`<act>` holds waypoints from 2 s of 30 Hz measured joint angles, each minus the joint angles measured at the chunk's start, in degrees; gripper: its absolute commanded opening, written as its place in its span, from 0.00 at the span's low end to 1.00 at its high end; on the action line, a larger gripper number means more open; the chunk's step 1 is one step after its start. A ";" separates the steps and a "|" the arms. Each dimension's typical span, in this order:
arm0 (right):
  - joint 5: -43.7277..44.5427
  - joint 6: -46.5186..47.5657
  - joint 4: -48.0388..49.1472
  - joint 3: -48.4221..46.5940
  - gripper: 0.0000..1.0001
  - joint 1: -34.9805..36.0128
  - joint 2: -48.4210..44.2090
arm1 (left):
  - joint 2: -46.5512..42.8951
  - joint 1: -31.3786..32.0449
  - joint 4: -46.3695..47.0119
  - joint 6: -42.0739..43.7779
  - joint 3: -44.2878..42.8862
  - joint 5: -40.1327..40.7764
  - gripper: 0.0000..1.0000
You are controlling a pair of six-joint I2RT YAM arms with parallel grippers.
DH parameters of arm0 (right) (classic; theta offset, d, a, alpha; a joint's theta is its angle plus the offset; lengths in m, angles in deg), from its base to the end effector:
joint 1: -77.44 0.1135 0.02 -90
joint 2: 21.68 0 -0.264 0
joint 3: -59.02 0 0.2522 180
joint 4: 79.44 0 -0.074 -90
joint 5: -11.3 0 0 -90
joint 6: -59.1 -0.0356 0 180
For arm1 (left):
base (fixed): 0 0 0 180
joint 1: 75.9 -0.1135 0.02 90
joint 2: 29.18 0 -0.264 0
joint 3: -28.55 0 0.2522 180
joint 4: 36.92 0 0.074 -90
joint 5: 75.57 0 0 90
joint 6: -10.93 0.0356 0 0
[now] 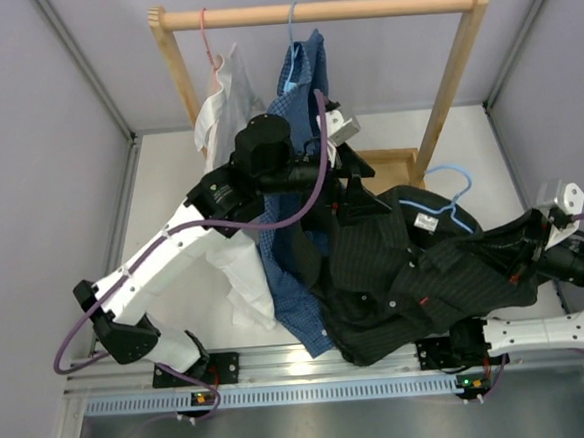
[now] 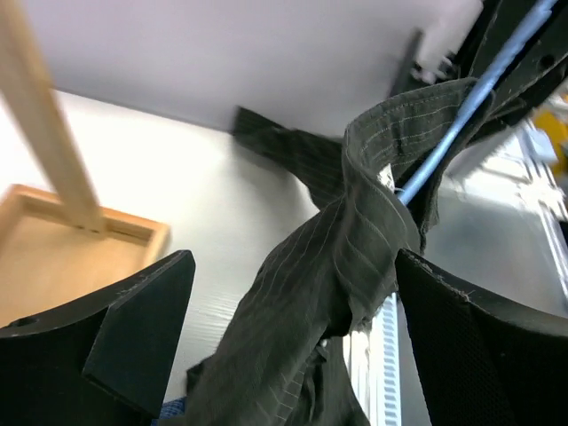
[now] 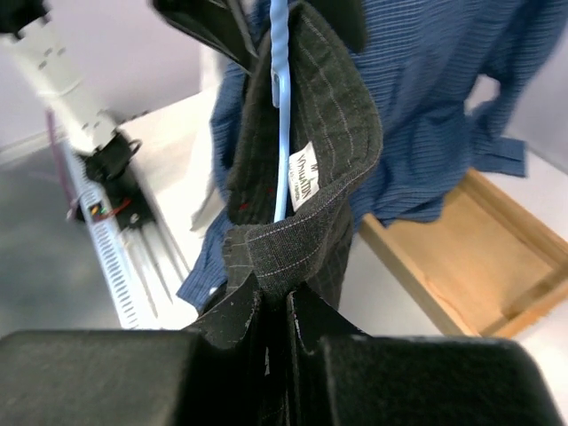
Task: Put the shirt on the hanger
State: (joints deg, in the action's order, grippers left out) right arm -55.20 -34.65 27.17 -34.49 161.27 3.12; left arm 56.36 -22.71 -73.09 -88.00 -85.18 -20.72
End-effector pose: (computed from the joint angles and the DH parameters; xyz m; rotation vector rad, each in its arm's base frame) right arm 0.0118 -0.0232 0.4505 -0.8348 1.4944 0.8196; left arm 0.1776 -0.2716 0.4815 1.1402 1.4843 -1.2992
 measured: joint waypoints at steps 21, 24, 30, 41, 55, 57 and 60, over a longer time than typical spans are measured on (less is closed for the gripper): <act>36.09 16.24 21.84 -18.58 0.00 0.00 22.05 | -8.76 -0.37 -17.29 -4.15 -19.06 62.25 0.98; 37.83 17.29 25.92 -14.27 0.00 -0.61 24.41 | -7.37 -2.47 -19.28 -4.44 -17.57 69.61 0.98; 30.27 13.90 30.51 -13.31 0.00 -17.44 32.00 | -9.70 -13.42 -21.20 -8.00 -10.82 77.79 0.98; 15.74 9.42 34.49 -21.86 0.00 -37.68 41.55 | -25.44 -29.03 -21.33 -14.88 6.67 79.56 0.98; 1.29 -1.18 35.95 -18.95 0.00 -52.46 44.74 | -41.24 -29.59 -22.12 -17.99 21.59 80.35 0.98; 1.33 -1.90 38.10 -15.67 0.00 -52.50 44.30 | -42.42 -29.59 -21.00 -17.94 24.83 80.76 0.98; 1.66 -3.06 40.83 -10.12 0.00 -52.48 43.23 | -42.75 -29.59 -19.02 -17.88 30.82 80.87 0.98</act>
State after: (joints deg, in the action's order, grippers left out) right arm -53.54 -37.71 68.00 -44.61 108.80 46.35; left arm 13.61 -52.31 -92.11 -105.88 -54.36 60.15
